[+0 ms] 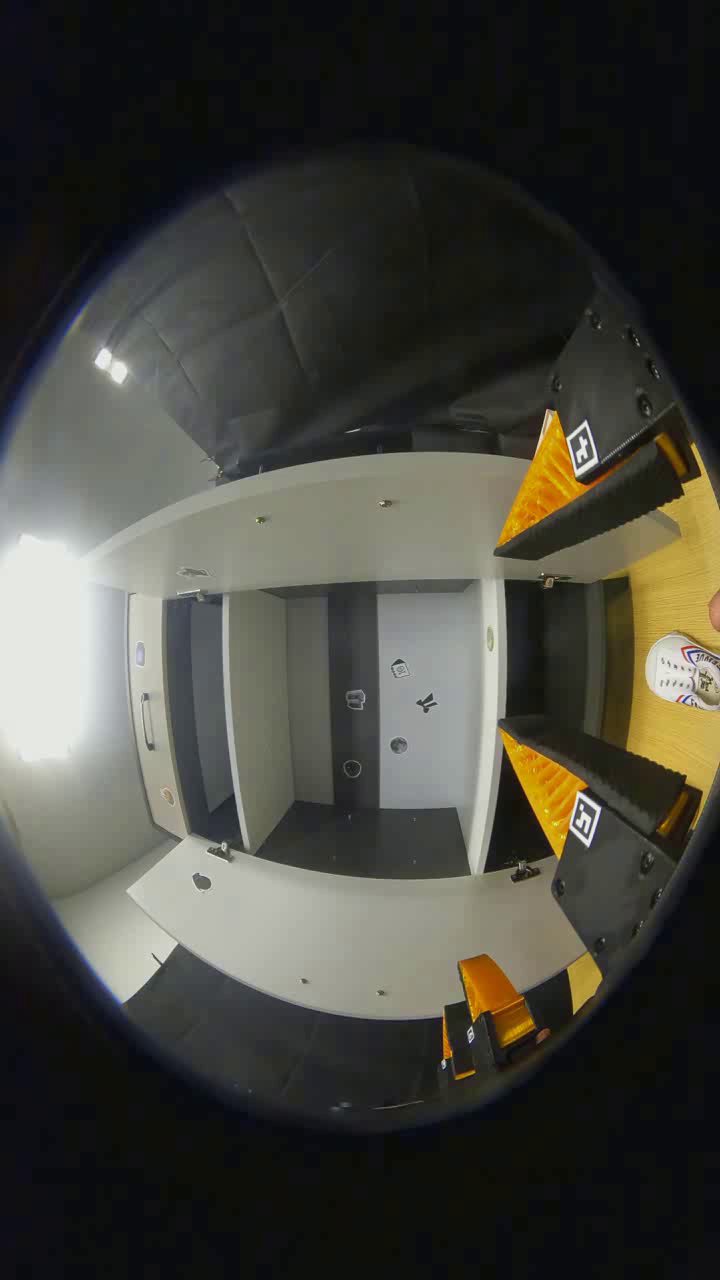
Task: Grab one shoe with the right hand and put it into the shoe cabinet, grab the other shoe with the left hand and put it into the shoe cabinet; then close the right door with the right hand and the left door with the left hand.
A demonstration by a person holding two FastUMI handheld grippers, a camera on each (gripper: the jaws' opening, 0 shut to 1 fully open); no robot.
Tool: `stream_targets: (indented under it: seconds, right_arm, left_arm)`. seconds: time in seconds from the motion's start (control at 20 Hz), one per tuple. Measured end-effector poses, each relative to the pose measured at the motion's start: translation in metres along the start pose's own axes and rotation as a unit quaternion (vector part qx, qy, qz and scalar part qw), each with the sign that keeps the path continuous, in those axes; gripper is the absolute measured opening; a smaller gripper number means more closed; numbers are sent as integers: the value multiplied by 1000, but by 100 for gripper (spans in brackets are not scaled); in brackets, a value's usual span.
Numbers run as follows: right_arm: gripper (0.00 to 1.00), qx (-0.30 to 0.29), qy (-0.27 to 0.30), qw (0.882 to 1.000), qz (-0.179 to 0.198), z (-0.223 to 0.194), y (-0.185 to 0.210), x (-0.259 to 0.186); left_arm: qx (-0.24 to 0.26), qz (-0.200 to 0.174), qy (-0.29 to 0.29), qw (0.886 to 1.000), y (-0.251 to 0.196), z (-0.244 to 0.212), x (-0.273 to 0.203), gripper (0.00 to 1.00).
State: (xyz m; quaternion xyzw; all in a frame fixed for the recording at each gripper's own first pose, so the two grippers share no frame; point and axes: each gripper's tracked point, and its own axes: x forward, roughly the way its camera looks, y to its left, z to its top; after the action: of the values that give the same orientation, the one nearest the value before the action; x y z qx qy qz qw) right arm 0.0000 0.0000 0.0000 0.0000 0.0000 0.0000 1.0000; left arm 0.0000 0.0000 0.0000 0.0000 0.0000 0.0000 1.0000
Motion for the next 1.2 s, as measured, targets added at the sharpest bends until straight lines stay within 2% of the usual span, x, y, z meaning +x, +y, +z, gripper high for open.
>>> stream_targets:
  seconds: [0.75, 1.2]
  right_arm:
    - [98, 5, 8, 1000, -2, -6, 6, 0]
    - [98, -3, 43, 999, 27, -31, 25, 16]
  left_arm:
    - [3, 3, -2, 1000, 7, 1, -10, 91]
    - [6, 18, -4, 1000, 21, 3, -14, 92]
